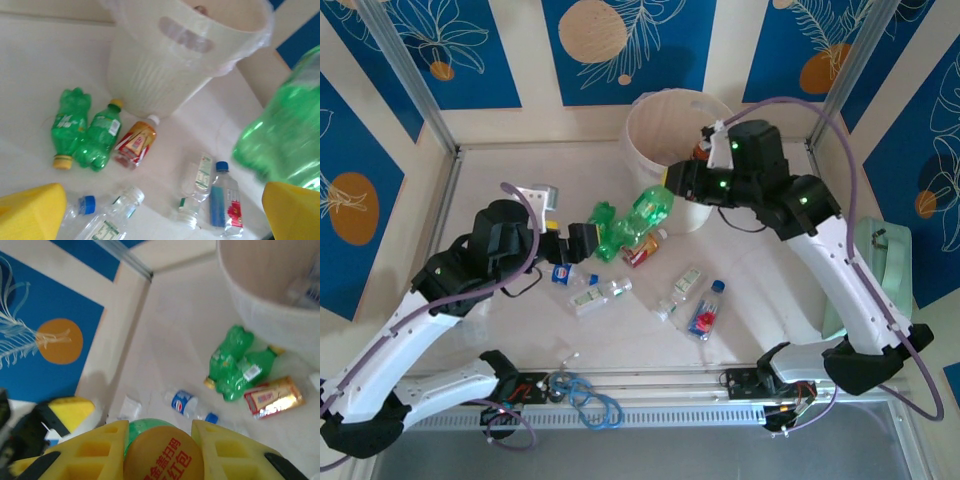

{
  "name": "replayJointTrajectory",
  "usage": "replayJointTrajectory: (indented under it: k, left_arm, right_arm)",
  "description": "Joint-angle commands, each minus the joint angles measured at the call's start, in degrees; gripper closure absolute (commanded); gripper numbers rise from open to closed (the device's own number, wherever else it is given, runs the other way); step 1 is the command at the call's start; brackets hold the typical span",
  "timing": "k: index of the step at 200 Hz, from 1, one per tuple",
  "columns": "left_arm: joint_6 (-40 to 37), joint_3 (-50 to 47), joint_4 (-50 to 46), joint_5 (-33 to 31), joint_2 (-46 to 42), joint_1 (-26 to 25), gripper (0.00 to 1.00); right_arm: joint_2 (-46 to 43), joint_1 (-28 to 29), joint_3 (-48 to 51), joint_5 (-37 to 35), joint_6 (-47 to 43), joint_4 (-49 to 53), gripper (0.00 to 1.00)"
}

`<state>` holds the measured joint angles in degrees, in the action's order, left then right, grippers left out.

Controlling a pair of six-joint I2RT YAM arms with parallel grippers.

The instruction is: Put the plastic bottles in the bin

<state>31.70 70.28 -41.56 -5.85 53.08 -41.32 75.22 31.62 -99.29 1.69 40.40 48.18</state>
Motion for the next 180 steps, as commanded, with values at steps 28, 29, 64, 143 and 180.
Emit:
replayJointTrajectory:
  k: [28, 29, 64, 143, 180]
  left_arm:
    - [3.72, -4.09, -1.81, 3.78, -0.11, 5.95, 0.0]
    - [3.68, -4.14, -1.92, 3.8, -0.05, 6.01, 0.0]
    - [4.11, -6.18, -3.4, 4.0, 0.59, 7.13, 0.01]
    - [3.07, -7.95, -6.07, 4.25, 1.94, 7.57, 0.02]
    - [3.29, -8.99, -5.64, 4.35, 2.28, 7.58, 0.03]
  right_arm:
    - [1.94, -10.24, -6.03, 3.33, -0.18, 0.81, 0.81]
    - [2.03, -10.43, -6.24, 3.46, -0.17, 0.75, 0.8]
    - [5.39, -14.52, -12.17, 3.24, -1.09, 0.81, 0.8]
    - [16.3, -20.19, -25.95, 2.92, -0.93, 3.2, 0.8]
    - [21.44, -20.89, -32.12, 1.89, -2.11, 6.0, 0.8]
